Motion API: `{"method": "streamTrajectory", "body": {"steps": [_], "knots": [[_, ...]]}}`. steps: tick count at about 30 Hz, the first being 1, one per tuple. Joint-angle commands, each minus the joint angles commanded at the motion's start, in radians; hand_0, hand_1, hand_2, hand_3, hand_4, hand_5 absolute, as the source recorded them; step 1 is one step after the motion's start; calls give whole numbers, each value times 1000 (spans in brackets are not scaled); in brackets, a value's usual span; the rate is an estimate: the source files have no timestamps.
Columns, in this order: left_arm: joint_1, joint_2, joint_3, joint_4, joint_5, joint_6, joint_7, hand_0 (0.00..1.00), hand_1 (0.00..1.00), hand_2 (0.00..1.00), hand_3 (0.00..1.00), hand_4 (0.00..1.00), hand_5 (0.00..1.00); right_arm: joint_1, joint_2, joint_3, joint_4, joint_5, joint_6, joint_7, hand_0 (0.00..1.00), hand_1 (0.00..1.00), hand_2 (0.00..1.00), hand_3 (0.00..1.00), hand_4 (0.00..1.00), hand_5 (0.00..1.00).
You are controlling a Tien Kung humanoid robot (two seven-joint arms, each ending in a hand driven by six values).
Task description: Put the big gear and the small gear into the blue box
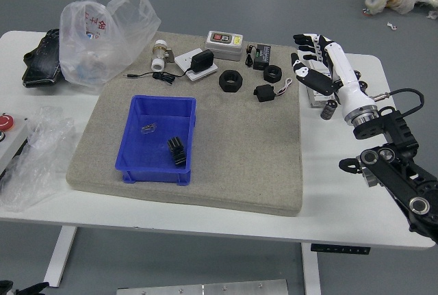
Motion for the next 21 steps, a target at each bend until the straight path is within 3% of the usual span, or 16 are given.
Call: {"method": "streamTrajectory", "body": {"steps": [10, 11, 16, 17, 21], "knots": [[-13, 16, 18, 5, -21, 1, -8, 612, 585, 526, 630, 701, 500, -57, 9, 72, 12, 24, 12, 23, 683, 658, 699, 728, 552, 240], [-14, 19, 16, 5, -18, 0, -7, 612, 585, 526, 628, 701, 489, -66, 8, 82, 17, 23, 17, 26, 707, 685, 713, 753, 715, 440], [-16, 30, 7, 3, -5, -3, 0, 612, 585, 526, 628, 701, 489, -95, 4, 110, 34, 41, 37, 38, 707, 685, 713, 753, 715, 440], [-15, 32, 5, 2, -3, -3, 2, 613, 585, 526, 624, 699, 469, -100, 4, 114, 35, 47, 41, 41, 716, 723, 724, 779, 785, 538], [-12, 34, 4, 0, -7, 0, 6, 613, 585, 526, 624, 699, 469, -108, 7, 116, 33, 59, 59, 46, 716, 723, 724, 779, 785, 538]]}}
